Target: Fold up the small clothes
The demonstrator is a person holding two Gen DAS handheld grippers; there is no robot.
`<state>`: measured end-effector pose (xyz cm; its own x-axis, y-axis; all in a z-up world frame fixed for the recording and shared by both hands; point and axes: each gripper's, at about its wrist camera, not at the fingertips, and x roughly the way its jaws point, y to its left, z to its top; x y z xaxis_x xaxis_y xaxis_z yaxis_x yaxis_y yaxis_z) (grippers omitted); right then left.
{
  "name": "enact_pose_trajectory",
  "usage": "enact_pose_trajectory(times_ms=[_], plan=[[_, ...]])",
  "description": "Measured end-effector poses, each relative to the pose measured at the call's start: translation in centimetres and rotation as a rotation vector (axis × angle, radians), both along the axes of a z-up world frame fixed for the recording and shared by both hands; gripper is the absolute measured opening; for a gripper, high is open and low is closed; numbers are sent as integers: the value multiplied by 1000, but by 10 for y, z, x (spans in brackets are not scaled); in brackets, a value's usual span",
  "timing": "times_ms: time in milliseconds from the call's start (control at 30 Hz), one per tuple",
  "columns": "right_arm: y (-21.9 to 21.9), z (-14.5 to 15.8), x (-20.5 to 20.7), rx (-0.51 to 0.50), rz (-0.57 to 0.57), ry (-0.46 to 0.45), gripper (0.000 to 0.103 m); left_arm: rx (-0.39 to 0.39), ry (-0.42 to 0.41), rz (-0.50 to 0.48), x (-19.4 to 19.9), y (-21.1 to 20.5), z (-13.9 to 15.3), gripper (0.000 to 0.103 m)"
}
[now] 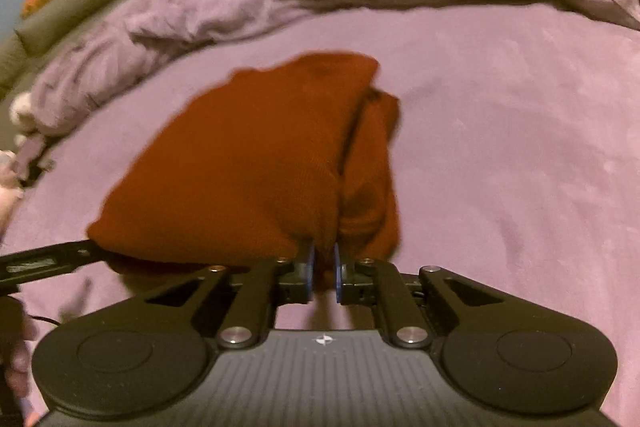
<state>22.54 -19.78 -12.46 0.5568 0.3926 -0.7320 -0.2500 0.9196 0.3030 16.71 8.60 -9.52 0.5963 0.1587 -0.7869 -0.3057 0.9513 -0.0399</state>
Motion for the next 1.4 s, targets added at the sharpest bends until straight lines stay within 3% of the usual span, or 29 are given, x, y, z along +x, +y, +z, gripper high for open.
enact_pose_trajectory(times_ms=[67,200,333,667,867,1167,1233,1400], plan=[[2,4,-5,-62,0,-25,15,24,-4,-1,-10,-1,3,101],[8,13,-14,-253,-39,-90,16,48,0,-5,-23,-2,9,101],[4,28,-25,-133,-20,-121,20,18,26,-5,-27,-5,9,101],[9,23,-47,-136,-19,-74,22,16,40,-30,-39,-17,12,101],[11,30,-39,-133,-27,-84,24,16,40,-18,-39,-17,12,101],[43,25,-4,-200,-17,-126,25,18,65,-17,-33,-15,8,101],[48,15,4,-269,-4,-126,37,19,70,-19,-33,-15,8,101],[45,13,9,-288,8,-91,39,-3,82,-36,-36,-14,7,101]])
